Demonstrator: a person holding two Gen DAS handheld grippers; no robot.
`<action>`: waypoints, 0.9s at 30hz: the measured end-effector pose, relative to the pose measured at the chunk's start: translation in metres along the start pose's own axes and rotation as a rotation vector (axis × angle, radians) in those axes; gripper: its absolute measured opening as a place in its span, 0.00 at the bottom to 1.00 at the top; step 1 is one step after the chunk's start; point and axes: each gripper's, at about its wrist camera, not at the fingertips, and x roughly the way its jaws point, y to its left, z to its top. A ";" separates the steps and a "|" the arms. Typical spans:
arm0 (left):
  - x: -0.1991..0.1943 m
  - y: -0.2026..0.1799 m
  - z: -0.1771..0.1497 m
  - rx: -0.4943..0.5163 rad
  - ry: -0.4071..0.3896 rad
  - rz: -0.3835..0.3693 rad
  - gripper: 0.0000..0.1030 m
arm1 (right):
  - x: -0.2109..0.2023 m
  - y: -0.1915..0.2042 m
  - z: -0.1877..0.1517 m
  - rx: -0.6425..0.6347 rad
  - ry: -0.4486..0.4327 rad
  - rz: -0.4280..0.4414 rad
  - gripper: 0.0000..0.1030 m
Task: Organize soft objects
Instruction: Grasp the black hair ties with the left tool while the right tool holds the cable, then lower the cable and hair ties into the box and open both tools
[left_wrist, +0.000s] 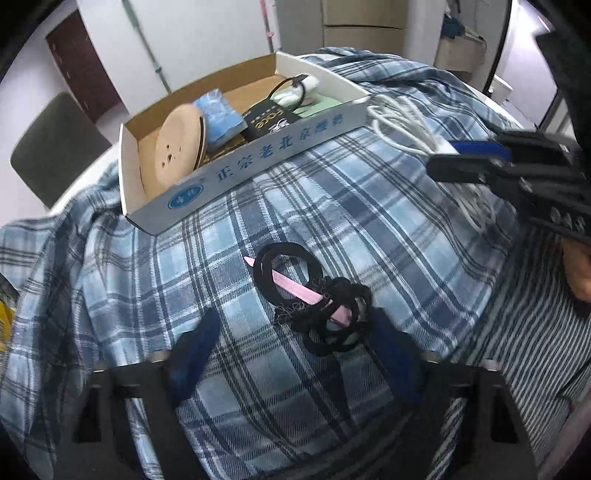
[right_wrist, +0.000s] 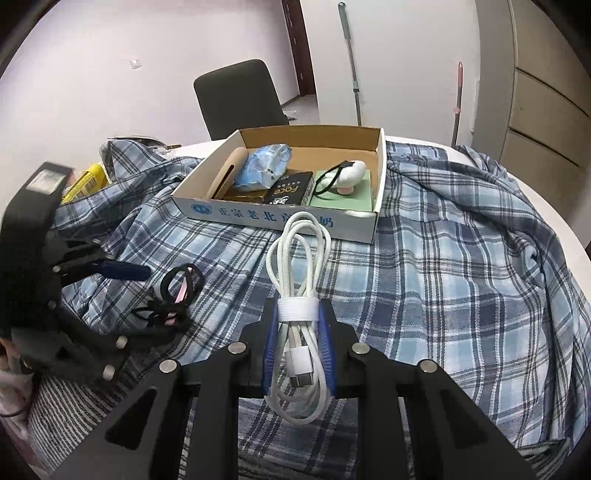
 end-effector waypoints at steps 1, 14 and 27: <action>0.003 0.003 0.002 -0.016 0.009 -0.013 0.63 | -0.001 0.001 -0.001 -0.005 -0.004 0.004 0.20; 0.022 0.023 0.015 -0.146 -0.024 -0.099 0.35 | -0.005 0.011 -0.004 -0.052 -0.031 0.034 0.20; -0.018 0.025 -0.001 -0.185 -0.355 -0.099 0.12 | -0.029 0.017 -0.006 -0.080 -0.222 -0.028 0.20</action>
